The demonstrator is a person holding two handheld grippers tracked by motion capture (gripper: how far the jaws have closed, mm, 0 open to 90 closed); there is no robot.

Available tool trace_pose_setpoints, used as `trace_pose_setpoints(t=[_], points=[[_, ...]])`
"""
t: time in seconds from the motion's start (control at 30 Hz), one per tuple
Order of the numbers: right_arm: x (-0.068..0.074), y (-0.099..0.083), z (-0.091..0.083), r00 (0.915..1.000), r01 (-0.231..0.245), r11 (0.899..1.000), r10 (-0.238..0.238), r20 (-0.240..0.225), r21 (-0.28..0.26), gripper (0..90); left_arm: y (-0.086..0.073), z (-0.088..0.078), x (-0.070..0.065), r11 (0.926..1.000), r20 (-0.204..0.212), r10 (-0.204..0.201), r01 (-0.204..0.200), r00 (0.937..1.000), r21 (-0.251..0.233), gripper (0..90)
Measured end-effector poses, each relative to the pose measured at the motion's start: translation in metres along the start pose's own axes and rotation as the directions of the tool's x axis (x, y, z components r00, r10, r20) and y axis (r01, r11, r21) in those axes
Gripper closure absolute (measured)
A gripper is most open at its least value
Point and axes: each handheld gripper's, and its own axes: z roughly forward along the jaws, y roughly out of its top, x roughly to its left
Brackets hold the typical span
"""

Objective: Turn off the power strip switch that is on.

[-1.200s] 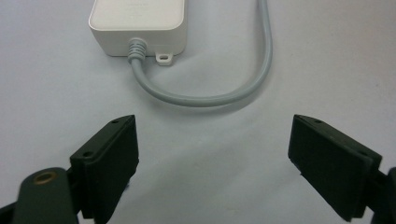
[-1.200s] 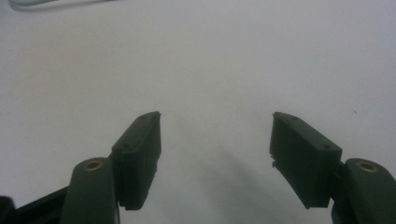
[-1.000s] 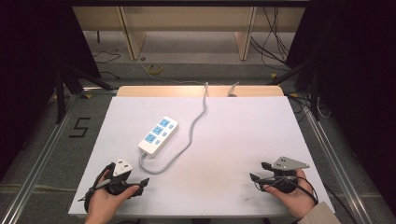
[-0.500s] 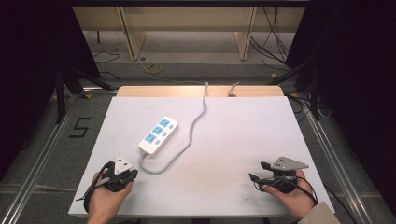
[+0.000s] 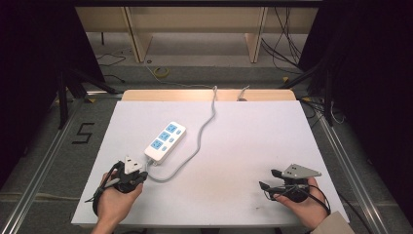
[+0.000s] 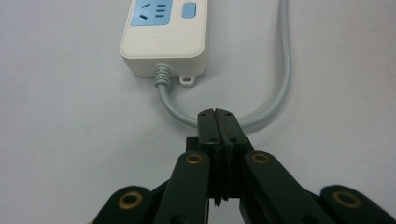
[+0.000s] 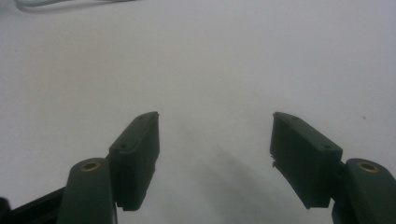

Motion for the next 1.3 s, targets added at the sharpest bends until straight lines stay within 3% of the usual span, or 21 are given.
trace_pose_setpoints(t=[0.6, 1.3], points=[[0.001, 0.0, 0.001, 1.0, 0.003, 1.0, -0.003, -0.003, 0.001, 33.9, 0.021, 0.009, 0.002, 0.9999, -0.016, -0.008, 0.008, 0.9998, 0.014, 89.6], [0.002, 0.0, 0.001, 1.0, 0.006, 1.0, -0.006, -0.002, -0.001, 33.9, 0.041, 0.02, 0.001, 0.9995, -0.02, 0.01, -0.01, 0.9997, 0.029, 89.6]])
